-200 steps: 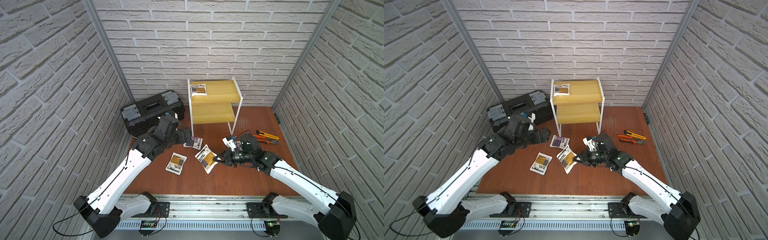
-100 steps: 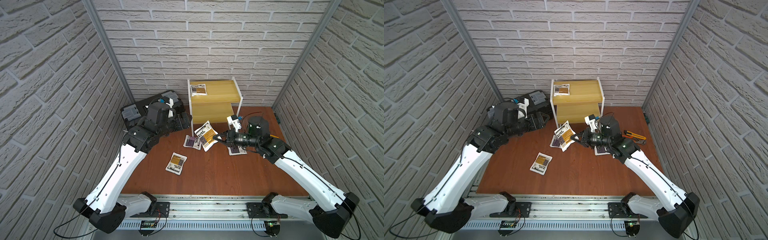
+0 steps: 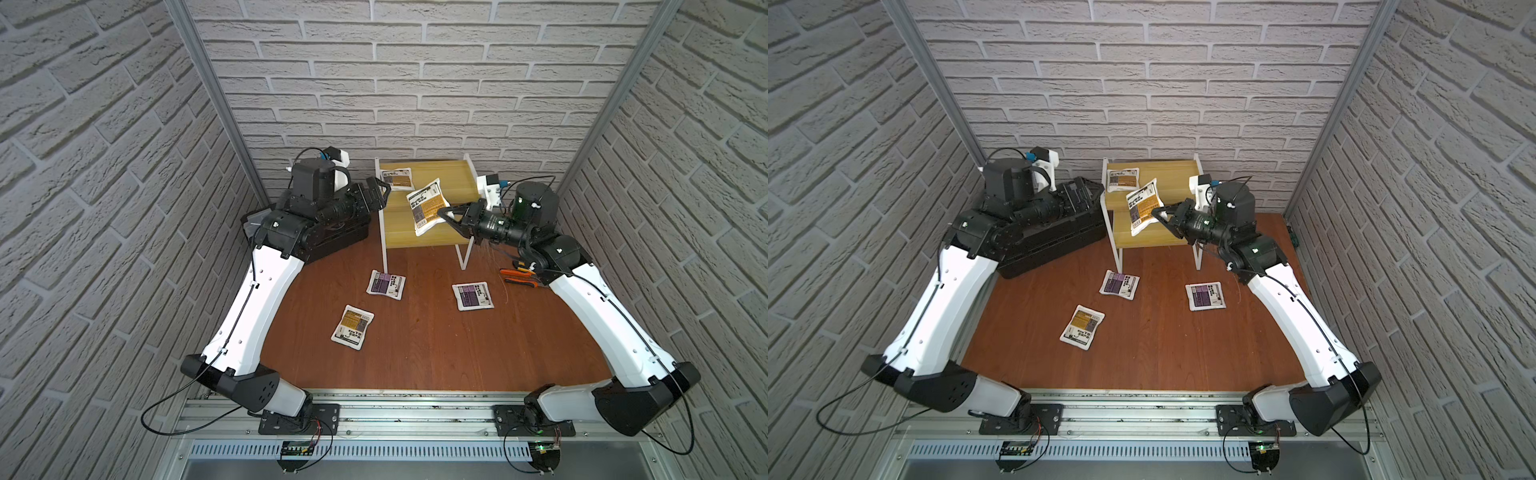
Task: Place the bagged coffee beans on the shelf by color
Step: Place the bagged coffee beans on the shelf.
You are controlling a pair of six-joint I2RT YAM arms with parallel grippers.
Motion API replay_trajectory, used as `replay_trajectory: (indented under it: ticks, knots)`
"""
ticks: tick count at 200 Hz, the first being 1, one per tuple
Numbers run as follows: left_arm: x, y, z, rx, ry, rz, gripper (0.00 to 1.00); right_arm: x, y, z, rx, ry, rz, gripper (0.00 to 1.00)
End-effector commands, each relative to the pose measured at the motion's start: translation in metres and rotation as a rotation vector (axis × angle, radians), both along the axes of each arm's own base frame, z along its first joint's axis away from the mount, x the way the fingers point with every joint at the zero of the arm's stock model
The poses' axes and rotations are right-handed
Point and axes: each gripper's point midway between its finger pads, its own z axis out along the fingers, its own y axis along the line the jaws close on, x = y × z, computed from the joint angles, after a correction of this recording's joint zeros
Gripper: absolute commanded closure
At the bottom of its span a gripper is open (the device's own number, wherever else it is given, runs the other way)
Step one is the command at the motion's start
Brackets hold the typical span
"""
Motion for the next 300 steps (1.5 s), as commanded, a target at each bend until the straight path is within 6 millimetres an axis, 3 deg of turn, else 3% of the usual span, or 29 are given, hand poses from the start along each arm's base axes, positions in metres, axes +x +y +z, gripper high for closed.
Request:
replay_trajectory:
  ticks: [1,33,72,104,150,224,241,247,300]
  knots:
    - [0.01,-0.002,0.018,-0.02,-0.06,-0.04,0.02,0.019,-0.015,0.026,0.032,-0.067,-0.085,0.96]
    - [0.027,-0.004,0.016,-0.023,-0.039,-0.09,0.01,0.041,-0.028,0.037,0.007,-0.095,-0.153,0.95]
    - [0.041,-0.007,0.004,-0.011,-0.008,-0.098,0.02,0.07,-0.038,0.035,-0.033,-0.086,-0.209,0.94]
    - [0.045,-0.009,-0.009,0.008,0.02,-0.104,0.02,0.098,-0.039,0.022,-0.068,-0.052,-0.221,0.94]
    - [0.045,-0.006,-0.012,0.028,0.025,-0.098,0.01,0.13,-0.025,0.005,-0.1,-0.024,-0.172,0.92]
    - [0.044,-0.005,-0.016,0.037,0.035,-0.095,0.01,0.157,-0.022,-0.028,-0.142,0.037,-0.173,0.87]
    - [0.043,-0.005,-0.016,0.038,0.034,-0.095,0.02,0.158,-0.023,-0.025,-0.144,0.035,-0.181,0.83]
    - [0.043,-0.004,-0.016,0.038,0.036,-0.093,0.01,0.167,-0.021,-0.041,-0.153,0.062,-0.182,0.82]
    - [0.042,-0.004,-0.018,0.037,0.037,-0.09,0.02,0.182,-0.021,-0.053,-0.15,0.092,-0.21,0.81]
